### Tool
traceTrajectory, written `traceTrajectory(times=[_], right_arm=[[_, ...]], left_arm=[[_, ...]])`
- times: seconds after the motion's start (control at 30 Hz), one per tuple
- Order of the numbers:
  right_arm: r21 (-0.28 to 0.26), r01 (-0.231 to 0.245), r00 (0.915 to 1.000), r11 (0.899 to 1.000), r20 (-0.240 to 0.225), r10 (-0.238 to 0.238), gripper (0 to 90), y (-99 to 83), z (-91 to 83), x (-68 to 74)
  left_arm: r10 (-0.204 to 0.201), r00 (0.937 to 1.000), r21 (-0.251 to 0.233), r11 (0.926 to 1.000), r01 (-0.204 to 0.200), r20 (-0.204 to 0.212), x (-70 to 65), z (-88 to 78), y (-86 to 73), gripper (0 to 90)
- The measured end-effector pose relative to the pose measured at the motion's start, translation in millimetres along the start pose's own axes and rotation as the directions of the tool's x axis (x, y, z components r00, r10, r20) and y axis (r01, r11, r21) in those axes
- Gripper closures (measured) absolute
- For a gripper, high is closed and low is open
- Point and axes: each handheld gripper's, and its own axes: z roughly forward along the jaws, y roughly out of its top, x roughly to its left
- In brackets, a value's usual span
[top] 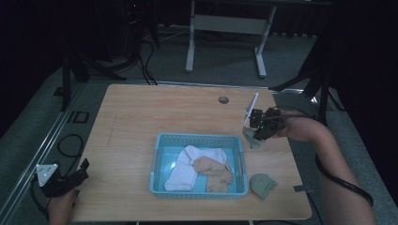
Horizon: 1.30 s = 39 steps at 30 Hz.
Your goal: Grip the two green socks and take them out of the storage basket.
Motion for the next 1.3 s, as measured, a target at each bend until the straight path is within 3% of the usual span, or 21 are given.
traceTrajectory(times=[0.3,0.5,0.63,0.83,0.97,1.17,1.3], right_arm=[[0.026,-0.055,0.9981,0.998,-0.025,0.056,82.0,-30.7,13.8,-7.6],[0.022,-0.062,0.9973,0.998,-0.037,0.063,82.0,-37.3,21.3,-8.2],[0.003,-0.071,0.9958,0.997,-0.058,0.071,82.0,-37.3,37.9,-7.7],[0.039,-0.092,0.9906,0.995,-0.098,0.095,82.0,-37.1,82.0,-7.4],[0.049,-0.115,0.9859,0.992,-0.116,0.120,82.0,-38.6,100.3,-11.0],[0.069,-0.132,0.9815,0.989,-0.131,0.140,81.9,-41.6,120.2,-12.9],[0.066,-0.144,0.9788,0.987,-0.137,0.152,81.8,-43.5,124.4,-14.1]], left_arm=[[0.001,1.0000,0.002,1.0000,-0.001,-0.004,-0.2,0.3,0.1,0.7],[0.002,1.0000,0.003,1.0000,-0.002,-0.005,-0.4,0.5,0.1,0.7],[0.001,1.0000,0.003,1.0000,-0.001,-0.005,-0.3,0.4,0.1,0.7],[0.003,1.0000,0.005,1.0000,-0.003,-0.004,-0.3,0.4,0.1,0.7],[0.004,1.0000,0.009,1.0000,-0.004,-0.004,-0.2,0.7,0.3,0.7],[0.003,1.0000,0.008,1.0000,-0.003,-0.004,-0.4,0.6,0.2,0.7],[0.005,1.0000,0.010,0.9999,-0.005,-0.003,-0.4,0.7,0.3,0.7]])
